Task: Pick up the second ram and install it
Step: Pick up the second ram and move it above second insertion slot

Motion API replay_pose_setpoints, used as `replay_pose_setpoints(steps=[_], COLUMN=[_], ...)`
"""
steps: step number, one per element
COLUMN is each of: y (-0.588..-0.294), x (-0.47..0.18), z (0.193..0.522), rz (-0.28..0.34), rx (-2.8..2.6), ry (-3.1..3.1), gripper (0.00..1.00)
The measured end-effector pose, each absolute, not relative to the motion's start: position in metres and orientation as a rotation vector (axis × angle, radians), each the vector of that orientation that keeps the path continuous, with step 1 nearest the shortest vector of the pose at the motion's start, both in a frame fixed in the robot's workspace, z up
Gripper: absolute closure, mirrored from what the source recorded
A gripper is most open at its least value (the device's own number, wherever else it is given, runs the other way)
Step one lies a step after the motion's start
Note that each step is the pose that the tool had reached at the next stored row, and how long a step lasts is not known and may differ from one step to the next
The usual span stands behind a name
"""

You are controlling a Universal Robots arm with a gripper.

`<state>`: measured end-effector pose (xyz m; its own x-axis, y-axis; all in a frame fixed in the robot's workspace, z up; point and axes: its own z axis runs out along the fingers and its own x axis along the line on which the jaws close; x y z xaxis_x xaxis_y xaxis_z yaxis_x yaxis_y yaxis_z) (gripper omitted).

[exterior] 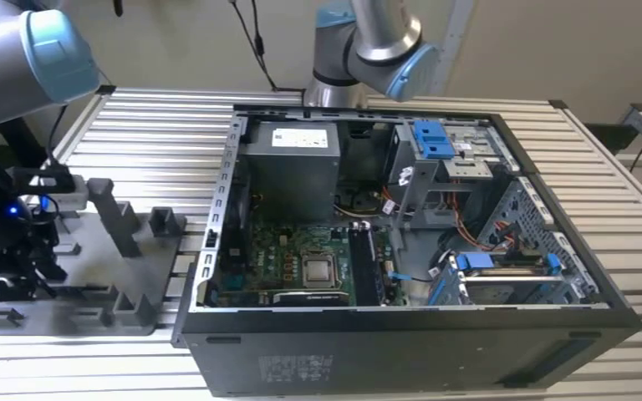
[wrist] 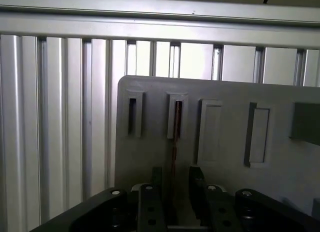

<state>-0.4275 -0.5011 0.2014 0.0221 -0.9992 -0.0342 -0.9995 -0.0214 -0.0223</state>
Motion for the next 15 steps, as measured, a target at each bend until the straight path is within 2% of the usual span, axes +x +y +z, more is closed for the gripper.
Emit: replay_pose_setpoints(steps=[15], y=[-0.5012], x=[-0.4274], z=[0.2002], rz=[0.014], rx=[-2.217], ry=[2.169], gripper=[0.66])
